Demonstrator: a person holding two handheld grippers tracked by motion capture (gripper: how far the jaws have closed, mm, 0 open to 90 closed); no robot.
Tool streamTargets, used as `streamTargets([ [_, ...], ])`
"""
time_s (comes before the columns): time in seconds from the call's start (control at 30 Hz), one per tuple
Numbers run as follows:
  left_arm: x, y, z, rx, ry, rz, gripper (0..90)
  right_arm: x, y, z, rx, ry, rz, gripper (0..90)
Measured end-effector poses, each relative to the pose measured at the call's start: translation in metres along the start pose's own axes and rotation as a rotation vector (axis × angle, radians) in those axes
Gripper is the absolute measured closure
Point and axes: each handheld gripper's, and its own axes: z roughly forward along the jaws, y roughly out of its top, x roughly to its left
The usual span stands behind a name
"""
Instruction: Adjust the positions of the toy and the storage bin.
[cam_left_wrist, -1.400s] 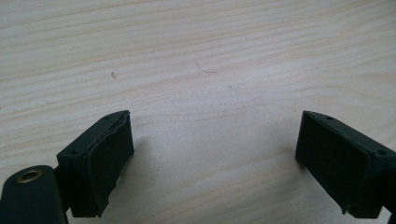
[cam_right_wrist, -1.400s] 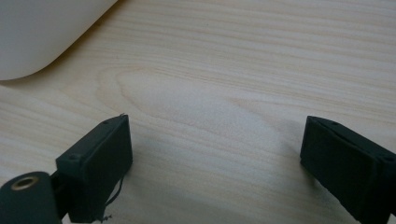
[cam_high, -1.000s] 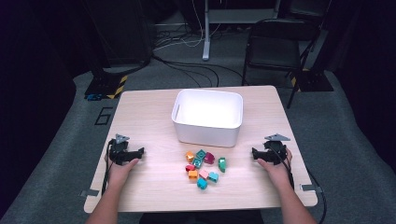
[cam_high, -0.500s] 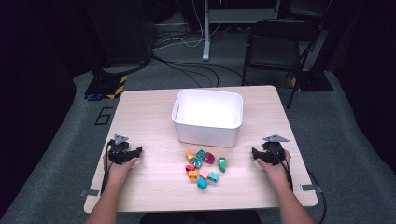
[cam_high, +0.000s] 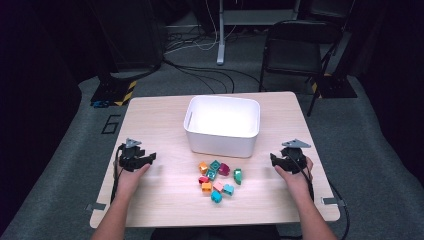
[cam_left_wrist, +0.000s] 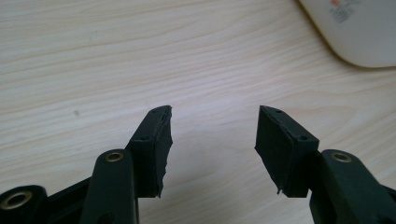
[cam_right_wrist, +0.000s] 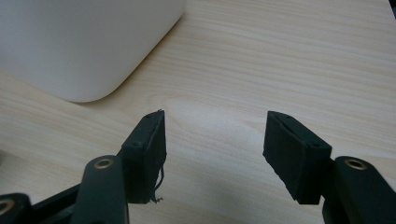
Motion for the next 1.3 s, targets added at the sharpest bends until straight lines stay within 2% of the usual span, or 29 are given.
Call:
streamTargets([
  [0.07, -0.003, 0.003, 0.001, 0.001, -0.009, 0.004, 46.7, 0.003, 0.002, -0.004, -0.003, -0.006, -0.019, 40.2],
  [0.13, -0.012, 0.012, 0.004, 0.007, -0.030, 0.008, 48.5, 0.006, 0.005, -0.008, -0.010, -0.004, -0.033, 42.6],
  [0.23, -0.016, 0.018, 0.004, 0.005, -0.039, 0.020, 50.1, 0.007, 0.009, -0.010, -0.014, -0.006, -0.035, 43.5],
  [0.3, -0.020, 0.026, 0.003, 0.000, -0.059, 0.027, 50.5, 0.009, 0.014, -0.011, -0.016, -0.003, -0.018, 43.9],
  [0.33, -0.022, 0.031, 0.003, -0.010, -0.073, 0.027, 51.5, 0.010, 0.021, -0.013, -0.036, 0.011, 0.011, 44.5],
  [0.37, -0.023, 0.034, 0.002, -0.015, -0.082, 0.025, 51.5, 0.010, 0.021, -0.013, -0.036, 0.011, 0.011, 44.5],
  [0.4, -0.027, 0.041, 0.002, -0.013, -0.107, 0.031, 52.0, 0.011, 0.029, -0.016, -0.047, 0.025, 0.033, 45.0],
  [0.43, -0.027, 0.041, 0.002, -0.013, -0.107, 0.031, 52.2, 0.011, 0.029, -0.016, -0.047, 0.025, 0.033, 45.0],
  [0.47, -0.030, 0.046, 0.003, -0.015, -0.105, 0.049, 52.8, 0.013, 0.037, -0.016, -0.043, 0.029, 0.033, 45.9],
  [0.6, -0.033, 0.055, 0.001, -0.017, -0.120, 0.052, 53.2, 0.015, 0.049, -0.016, -0.041, 0.041, 0.041, 46.6],
  [0.67, -0.033, 0.060, 0.000, -0.019, -0.119, 0.059, 53.2, 0.017, 0.054, -0.018, -0.055, 0.058, 0.065, 46.6],
  [0.7, -0.034, 0.066, -0.001, -0.022, -0.122, 0.056, 53.2, 0.019, 0.059, -0.020, -0.073, 0.080, 0.093, 46.5],
  [0.73, -0.035, 0.069, -0.003, -0.022, -0.122, 0.056, 53.2, 0.020, 0.062, -0.020, -0.077, 0.086, 0.096, 46.6],
  [0.8, -0.035, 0.072, -0.004, -0.030, -0.128, 0.053, 53.5, 0.021, 0.065, -0.021, -0.079, 0.087, 0.099, 46.5],
  [0.83, -0.038, 0.080, -0.007, -0.026, -0.141, 0.049, 53.4, 0.022, 0.074, -0.022, -0.088, 0.075, 0.082, 46.2],
  [0.93, -0.042, 0.088, -0.010, -0.034, -0.138, 0.063, 53.4, 0.021, 0.080, -0.024, -0.094, 0.066, 0.080, 46.0],
  [1.0, -0.046, 0.099, -0.012, -0.040, -0.141, 0.075, 52.6, 0.019, 0.091, -0.026, -0.103, 0.090, 0.108, 45.2],
  [1.17, -0.053, 0.112, -0.012, -0.060, -0.143, 0.082, 49.5, 0.018, 0.097, -0.032, -0.108, 0.084, 0.096, 44.8],
  [1.3, -0.061, 0.128, -0.011, -0.070, -0.164, 0.091, 48.4, 0.015, 0.100, -0.042, -0.126, 0.087, 0.104, 43.7],
])
